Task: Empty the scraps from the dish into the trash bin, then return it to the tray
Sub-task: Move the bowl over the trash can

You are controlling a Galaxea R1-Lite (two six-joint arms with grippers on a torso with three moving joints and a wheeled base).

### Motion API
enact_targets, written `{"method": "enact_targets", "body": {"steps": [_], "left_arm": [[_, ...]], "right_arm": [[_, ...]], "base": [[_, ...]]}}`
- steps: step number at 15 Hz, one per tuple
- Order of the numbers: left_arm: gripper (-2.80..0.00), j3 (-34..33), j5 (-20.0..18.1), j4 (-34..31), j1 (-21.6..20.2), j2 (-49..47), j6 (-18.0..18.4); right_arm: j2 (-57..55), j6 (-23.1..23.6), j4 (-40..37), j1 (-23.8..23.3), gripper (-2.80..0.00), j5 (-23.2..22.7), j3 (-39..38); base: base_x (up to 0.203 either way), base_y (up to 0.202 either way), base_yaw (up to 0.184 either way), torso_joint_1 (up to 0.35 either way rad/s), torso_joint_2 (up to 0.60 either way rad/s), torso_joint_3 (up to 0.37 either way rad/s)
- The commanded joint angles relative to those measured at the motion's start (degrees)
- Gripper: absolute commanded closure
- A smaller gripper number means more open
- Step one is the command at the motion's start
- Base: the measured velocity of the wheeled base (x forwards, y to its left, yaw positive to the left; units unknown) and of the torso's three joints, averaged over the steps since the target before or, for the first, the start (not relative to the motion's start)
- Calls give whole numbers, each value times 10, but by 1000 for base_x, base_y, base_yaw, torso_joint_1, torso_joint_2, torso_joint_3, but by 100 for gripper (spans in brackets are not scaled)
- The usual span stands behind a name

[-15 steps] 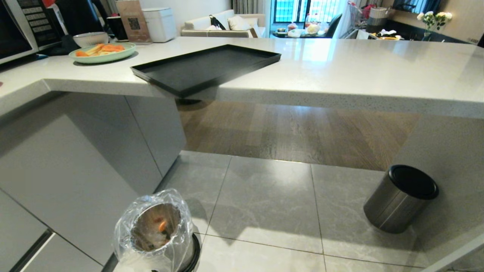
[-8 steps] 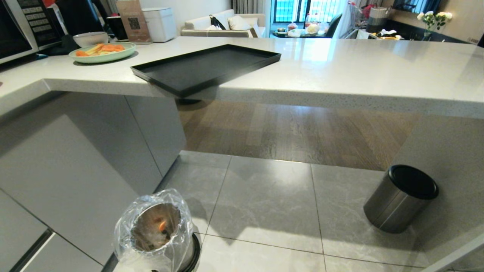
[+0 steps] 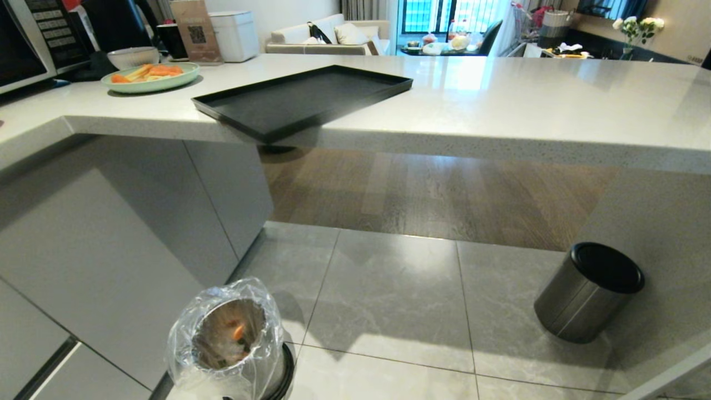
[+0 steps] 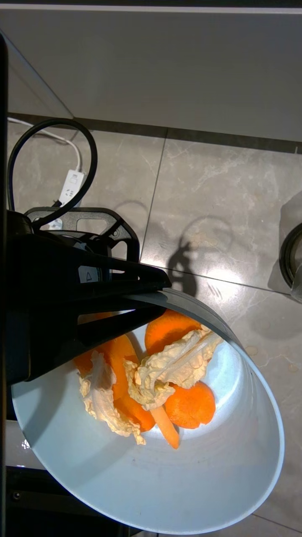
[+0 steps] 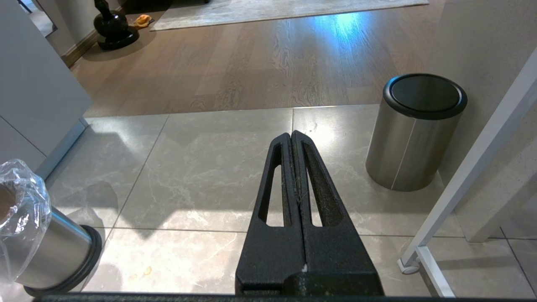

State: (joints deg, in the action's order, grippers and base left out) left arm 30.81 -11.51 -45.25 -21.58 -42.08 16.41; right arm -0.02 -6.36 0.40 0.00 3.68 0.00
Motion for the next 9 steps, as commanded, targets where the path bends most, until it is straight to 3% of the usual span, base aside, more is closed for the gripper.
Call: {"method": "enact_targets", "body": {"steps": [1, 9], "left_arm": [[0, 0, -1, -3, 0, 0, 1], [0, 0, -1, -3, 0, 0, 1]], "right_arm": [[-1, -1, 0, 0, 0, 0, 1], [0, -1, 0, 0, 0, 0, 0]], "base": [[0, 0, 0, 0, 0, 0], [0, 0, 0, 0, 0, 0]]}}
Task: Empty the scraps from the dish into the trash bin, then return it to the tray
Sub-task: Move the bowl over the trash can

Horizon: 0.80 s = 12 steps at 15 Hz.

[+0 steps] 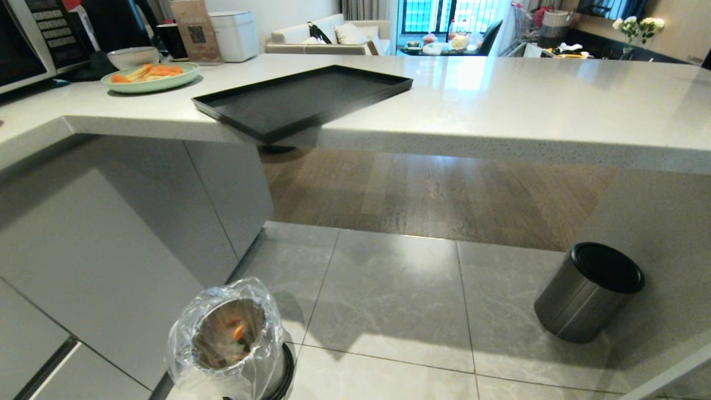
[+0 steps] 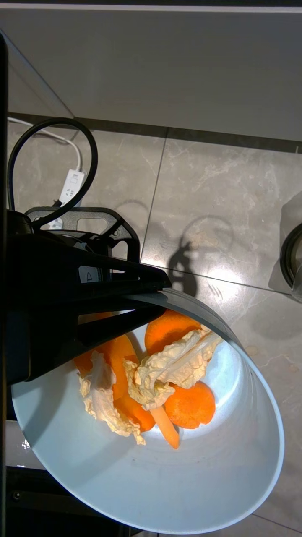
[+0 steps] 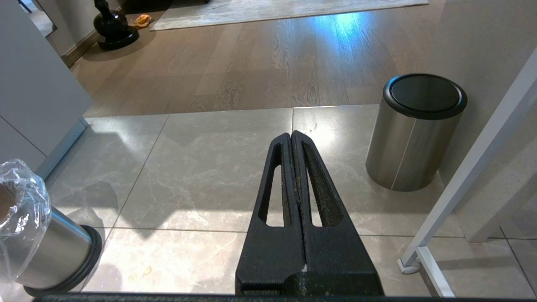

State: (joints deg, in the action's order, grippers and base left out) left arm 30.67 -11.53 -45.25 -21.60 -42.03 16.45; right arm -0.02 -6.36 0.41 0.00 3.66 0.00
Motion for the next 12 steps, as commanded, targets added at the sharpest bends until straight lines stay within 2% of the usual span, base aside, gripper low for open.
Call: {"method": "enact_targets", "body": {"steps": [1, 5, 12], "left_arm": [[0, 1, -1, -3, 0, -1, 1], [0, 1, -1, -3, 0, -1, 1], [0, 1, 0, -3, 1, -1, 1]], "right_arm": [[-1, -1, 0, 0, 0, 0, 0], [-1, -1, 0, 0, 0, 0, 0], [-1, -1, 0, 0, 0, 0, 0]], "base": [[0, 0, 0, 0, 0, 0], [-2, 0, 20, 1, 2, 1], [-1, -8, 170, 2, 2, 4]]}}
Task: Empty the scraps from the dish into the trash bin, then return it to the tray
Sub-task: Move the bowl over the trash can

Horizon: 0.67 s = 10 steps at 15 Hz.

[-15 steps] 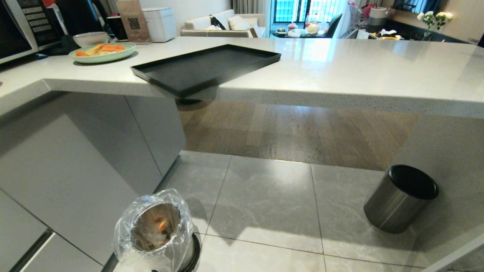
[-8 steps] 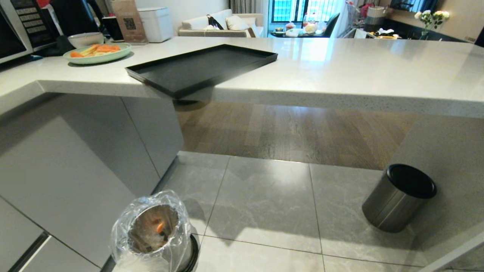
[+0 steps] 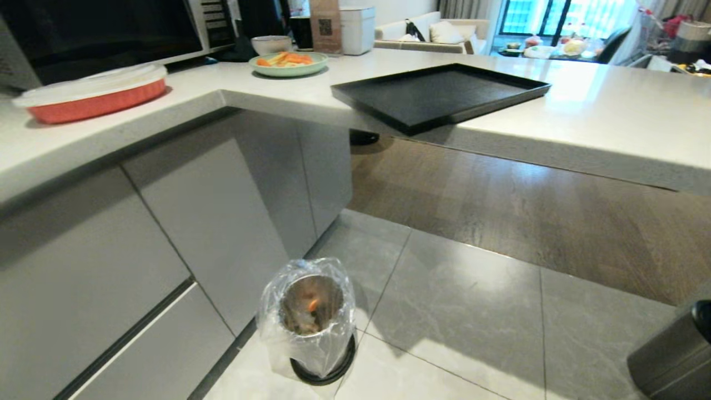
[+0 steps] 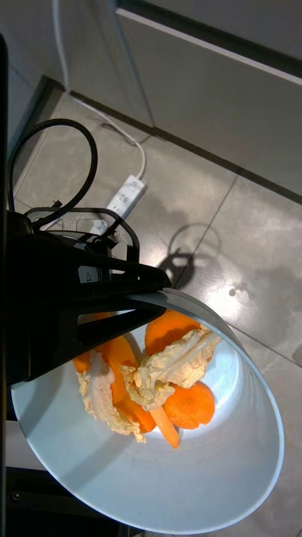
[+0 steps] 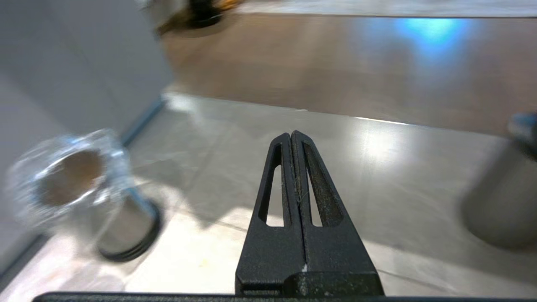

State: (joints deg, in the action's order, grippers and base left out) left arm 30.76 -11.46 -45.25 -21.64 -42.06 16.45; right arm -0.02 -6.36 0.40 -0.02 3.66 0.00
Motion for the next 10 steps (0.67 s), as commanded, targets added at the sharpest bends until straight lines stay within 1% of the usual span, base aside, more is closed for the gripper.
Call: {"method": "enact_targets", "body": {"steps": [1, 3, 5, 10], "left_arm": [[0, 0, -1, -3, 0, 0, 1], [0, 1, -1, -3, 1, -1, 1], [0, 1, -1, -2, 1, -1, 0], [0, 0, 1, -2, 1, -1, -2]], "right_arm": [[-1, -1, 0, 0, 0, 0, 0], [-1, -1, 0, 0, 0, 0, 0], [-1, -1, 0, 0, 0, 0, 0], [0, -1, 0, 0, 0, 0, 0]], "base": [[-2, -10, 169, 2, 7, 2], [0, -9, 165, 2, 3, 5], [-1, -4, 101, 2, 0, 2], [0, 0, 0, 0, 0, 0]]}}
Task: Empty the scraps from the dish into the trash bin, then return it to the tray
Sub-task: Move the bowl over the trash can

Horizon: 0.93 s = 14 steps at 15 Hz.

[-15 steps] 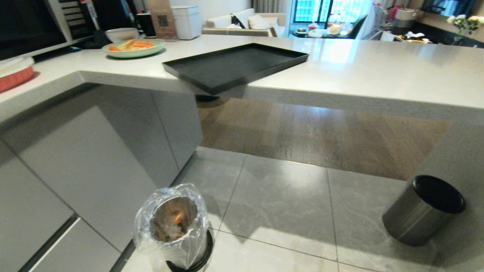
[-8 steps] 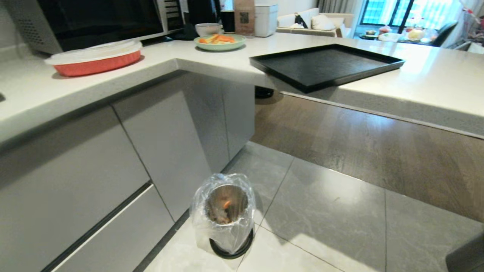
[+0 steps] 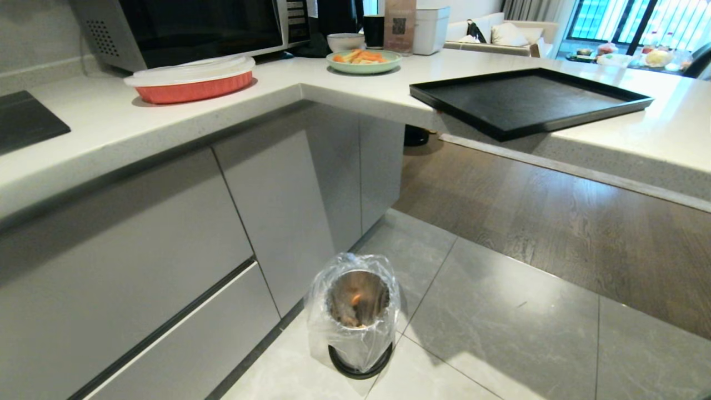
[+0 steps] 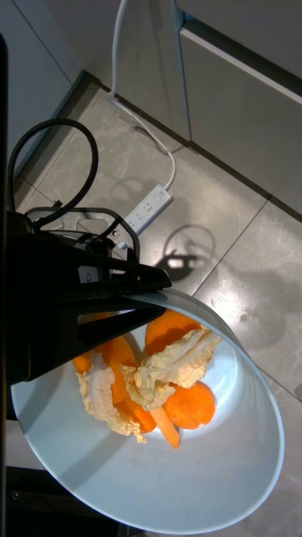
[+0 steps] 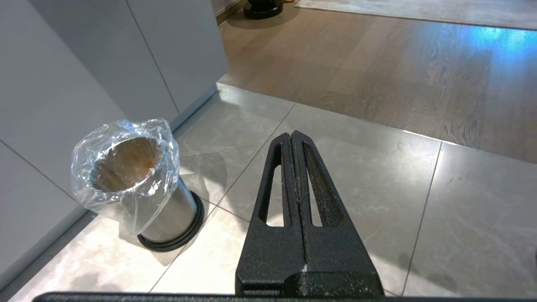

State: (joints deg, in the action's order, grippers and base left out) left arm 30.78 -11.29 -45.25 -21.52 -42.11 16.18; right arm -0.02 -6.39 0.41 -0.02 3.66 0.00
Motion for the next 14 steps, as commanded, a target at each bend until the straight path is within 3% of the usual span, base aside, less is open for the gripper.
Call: {"method": "enact_targets", "body": {"steps": [1, 14], "left_arm": [[0, 0, 0, -1, 0, -2, 1], [0, 0, -5, 0, -6, -2, 1]], "right_arm": [[0, 0, 0, 0, 0, 0, 0], [0, 0, 0, 0, 0, 0, 0]], "base": [[0, 0, 0, 0, 0, 0], [0, 0, 0, 0, 0, 0]]}}
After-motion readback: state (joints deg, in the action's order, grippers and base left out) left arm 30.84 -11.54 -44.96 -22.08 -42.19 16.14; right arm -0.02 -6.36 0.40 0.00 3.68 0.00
